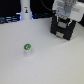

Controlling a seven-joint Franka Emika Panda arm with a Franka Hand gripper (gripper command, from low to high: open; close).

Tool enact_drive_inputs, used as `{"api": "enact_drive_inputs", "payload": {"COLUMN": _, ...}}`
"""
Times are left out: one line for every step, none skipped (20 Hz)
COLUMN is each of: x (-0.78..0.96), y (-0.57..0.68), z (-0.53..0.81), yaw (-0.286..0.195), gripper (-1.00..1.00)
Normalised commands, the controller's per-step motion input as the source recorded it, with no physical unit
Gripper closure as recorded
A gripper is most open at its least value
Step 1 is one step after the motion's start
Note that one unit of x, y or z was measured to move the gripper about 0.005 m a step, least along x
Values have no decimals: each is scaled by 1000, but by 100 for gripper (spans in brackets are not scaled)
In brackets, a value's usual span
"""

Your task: Open the kcup holder, insert the kcup into the holder, and close the kcup holder

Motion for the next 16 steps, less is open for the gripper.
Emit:
{"api": "enact_drive_inputs", "payload": {"x": 331, "y": -149, "z": 14, "yaw": 0, "gripper": 100}}
{"api": "enact_drive_inputs", "payload": {"x": 763, "y": -121, "z": 226, "yaw": -20, "gripper": 100}}
{"api": "enact_drive_inputs", "payload": {"x": 908, "y": -290, "z": 294, "yaw": -61, "gripper": 100}}
{"api": "enact_drive_inputs", "payload": {"x": 920, "y": -289, "z": 265, "yaw": -61, "gripper": 100}}
{"api": "enact_drive_inputs", "payload": {"x": 927, "y": -287, "z": 222, "yaw": -58, "gripper": 100}}
{"api": "enact_drive_inputs", "payload": {"x": 936, "y": -273, "z": 175, "yaw": -54, "gripper": 100}}
{"api": "enact_drive_inputs", "payload": {"x": 944, "y": -259, "z": 142, "yaw": -54, "gripper": 100}}
{"api": "enact_drive_inputs", "payload": {"x": 951, "y": -267, "z": 127, "yaw": -57, "gripper": 100}}
{"api": "enact_drive_inputs", "payload": {"x": 950, "y": -285, "z": 140, "yaw": -62, "gripper": 100}}
{"api": "enact_drive_inputs", "payload": {"x": 958, "y": -299, "z": 135, "yaw": -66, "gripper": 100}}
{"api": "enact_drive_inputs", "payload": {"x": 935, "y": -272, "z": 154, "yaw": -75, "gripper": 100}}
{"api": "enact_drive_inputs", "payload": {"x": 938, "y": -276, "z": 176, "yaw": -77, "gripper": 100}}
{"api": "enact_drive_inputs", "payload": {"x": 943, "y": -282, "z": 186, "yaw": -76, "gripper": 100}}
{"api": "enact_drive_inputs", "payload": {"x": 947, "y": -287, "z": 185, "yaw": -77, "gripper": 100}}
{"api": "enact_drive_inputs", "payload": {"x": 947, "y": -296, "z": 182, "yaw": -78, "gripper": 100}}
{"api": "enact_drive_inputs", "payload": {"x": 946, "y": -299, "z": 185, "yaw": -79, "gripper": 100}}
